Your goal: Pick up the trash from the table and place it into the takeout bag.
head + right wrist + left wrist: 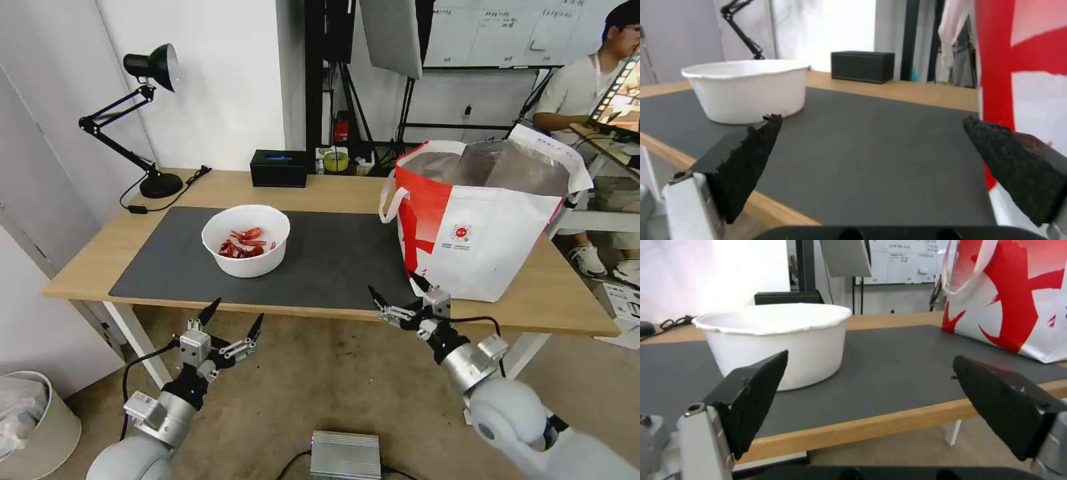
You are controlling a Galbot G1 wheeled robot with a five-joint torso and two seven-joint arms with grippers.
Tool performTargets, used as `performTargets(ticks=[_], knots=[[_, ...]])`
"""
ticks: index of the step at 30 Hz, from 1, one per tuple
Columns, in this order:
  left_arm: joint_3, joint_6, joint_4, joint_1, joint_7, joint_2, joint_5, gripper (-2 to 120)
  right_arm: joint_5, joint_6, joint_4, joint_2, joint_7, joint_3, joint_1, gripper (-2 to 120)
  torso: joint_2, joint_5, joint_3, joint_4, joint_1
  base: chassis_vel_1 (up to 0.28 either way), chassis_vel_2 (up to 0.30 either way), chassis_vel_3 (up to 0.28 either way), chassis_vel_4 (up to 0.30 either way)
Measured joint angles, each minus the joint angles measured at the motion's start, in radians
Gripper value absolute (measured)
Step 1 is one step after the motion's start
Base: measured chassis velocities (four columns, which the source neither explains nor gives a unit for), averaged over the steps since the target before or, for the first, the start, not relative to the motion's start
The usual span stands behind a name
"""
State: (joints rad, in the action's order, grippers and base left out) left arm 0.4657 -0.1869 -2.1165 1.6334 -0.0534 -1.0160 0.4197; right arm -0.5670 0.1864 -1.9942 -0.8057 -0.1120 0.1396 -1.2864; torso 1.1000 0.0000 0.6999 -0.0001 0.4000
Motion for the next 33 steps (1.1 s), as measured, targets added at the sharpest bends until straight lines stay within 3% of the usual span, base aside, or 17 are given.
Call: performTargets(ticks=[11,17,19,22,23,24,27,28,32,33], knots=[[-0.001,0.002,0.017,-0.012,0.001,0.008,0.014,100,0.01,0.004,0.009,-0.007,-0.014,-0.001,0.005,100,0.0,-0.0001,0.0,0.0003,0.0,0.0,0.0,0.0,0.0],[0.018,0.059,0.008,-0.055,0.079,0.08,0.111,100,0.008,0.003,0.008,-0.007,-0.015,-0.002,0.006,100,0.0,-0.0001,0.0,0.0004,0.0,0.0,0.0,0.0,0.0],[0.027,0.094,0.006,-0.11,0.126,0.156,0.192,100,0.007,0.002,0.008,-0.006,-0.015,-0.002,0.006,100,0.0,-0.0002,0.0,0.0003,0.0,0.0,0.0,0.0,0.0],[0.027,0.116,0.012,-0.165,0.158,0.216,0.261,100,0.007,0.002,0.008,-0.006,-0.015,-0.002,0.007,100,0.0,-0.0001,0.0,0.0001,0.0,0.0,0.0,0.0,0.0],[0.011,0.139,0.031,-0.247,0.194,0.291,0.349,100,0.006,0.001,0.008,-0.006,-0.015,-0.002,0.007,100,0.0,-0.0001,0.0,0.0002,0.0,0.0,0.0,0.0,0.0],[0.011,0.139,0.031,-0.247,0.194,0.291,0.349,100,0.006,0.001,0.008,-0.006,-0.015,-0.002,0.007,100,0.0,-0.0001,0.0,0.0002,0.0,0.0,0.0,0.0,0.0],[-0.057,0.195,0.09,-0.441,0.267,0.417,0.496,100,0.006,0.001,0.007,-0.006,-0.015,-0.002,0.007,100,0.0,0.0,0.0,-0.0003,0.0,0.0,0.0,0.0,0.0],[-0.057,0.195,0.09,-0.441,0.267,0.417,0.496,100,0.006,0.001,0.007,-0.006,-0.015,-0.002,0.007,100,0.0,0.0,0.0,-0.0003,0.0,0.0,0.0,0.0,0.0],[-0.089,0.257,0.156,-0.589,0.299,0.538,0.711,100,0.005,0.0,0.007,-0.006,-0.015,-0.002,0.007,100,0.0,0.0001,0.0,0.0,0.0,0.0,0.0,0.0,0.0],[-0.089,0.257,0.156,-0.589,0.299,0.538,0.711,100,0.005,0.0,0.007,-0.006,-0.015,-0.002,0.007,100,0.0,0.0001,0.0,0.0,0.0,0.0,0.0,0.0,0.0]])
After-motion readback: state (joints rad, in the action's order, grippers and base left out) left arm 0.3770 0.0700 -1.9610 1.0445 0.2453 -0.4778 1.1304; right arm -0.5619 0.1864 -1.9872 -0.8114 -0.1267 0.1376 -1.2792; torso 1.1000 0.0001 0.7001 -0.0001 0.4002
